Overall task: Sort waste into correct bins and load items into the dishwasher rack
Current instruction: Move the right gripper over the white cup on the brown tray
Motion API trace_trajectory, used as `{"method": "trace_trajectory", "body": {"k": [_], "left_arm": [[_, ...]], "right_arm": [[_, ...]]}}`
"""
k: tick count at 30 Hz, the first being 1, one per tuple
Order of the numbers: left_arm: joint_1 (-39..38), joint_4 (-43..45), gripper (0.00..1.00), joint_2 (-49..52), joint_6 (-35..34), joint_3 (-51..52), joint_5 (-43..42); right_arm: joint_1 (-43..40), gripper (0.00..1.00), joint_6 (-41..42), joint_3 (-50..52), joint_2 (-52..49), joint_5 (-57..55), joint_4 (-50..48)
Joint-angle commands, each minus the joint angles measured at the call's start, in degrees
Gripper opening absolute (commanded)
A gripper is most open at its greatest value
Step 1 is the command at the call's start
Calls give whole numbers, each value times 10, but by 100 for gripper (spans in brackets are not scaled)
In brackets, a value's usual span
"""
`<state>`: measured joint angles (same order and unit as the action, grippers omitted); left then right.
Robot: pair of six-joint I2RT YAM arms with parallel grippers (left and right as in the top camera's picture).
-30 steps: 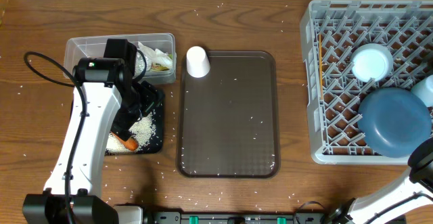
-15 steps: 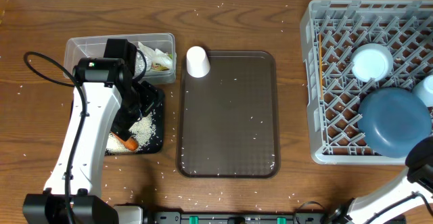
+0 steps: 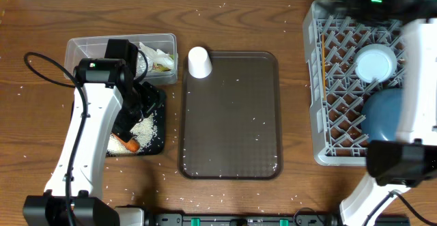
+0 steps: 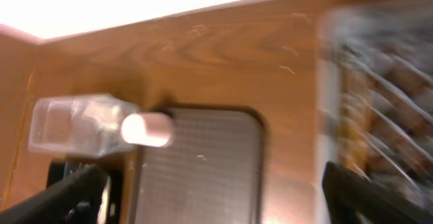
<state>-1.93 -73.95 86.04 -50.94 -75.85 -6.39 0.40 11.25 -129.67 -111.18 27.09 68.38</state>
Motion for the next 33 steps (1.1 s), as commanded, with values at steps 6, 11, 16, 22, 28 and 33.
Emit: {"method": "trace_trajectory", "body": {"k": [6,11,16,22,28,33], "left_arm": [[1,-4,98,-7,5,-2,11],[1,-4,98,-7,5,-2,11],[1,-4,98,-7,5,-2,11],[1,-4,98,-7,5,-2,11],[1,-4,98,-7,5,-2,11],[1,-4,98,-7,5,-2,11]], "right_arm": [[160,99,-10,-7,-34,-100,-108],[230,99,-22,-7,-97,-113,-143],[278,99,-24,-7,-171,-113,-181],[316,99,-32,-7,-226,-112,-195],[342,99,-64,-6,-245,-128,-191],[354,99,-69,-1,-251,-179,-188]]}}
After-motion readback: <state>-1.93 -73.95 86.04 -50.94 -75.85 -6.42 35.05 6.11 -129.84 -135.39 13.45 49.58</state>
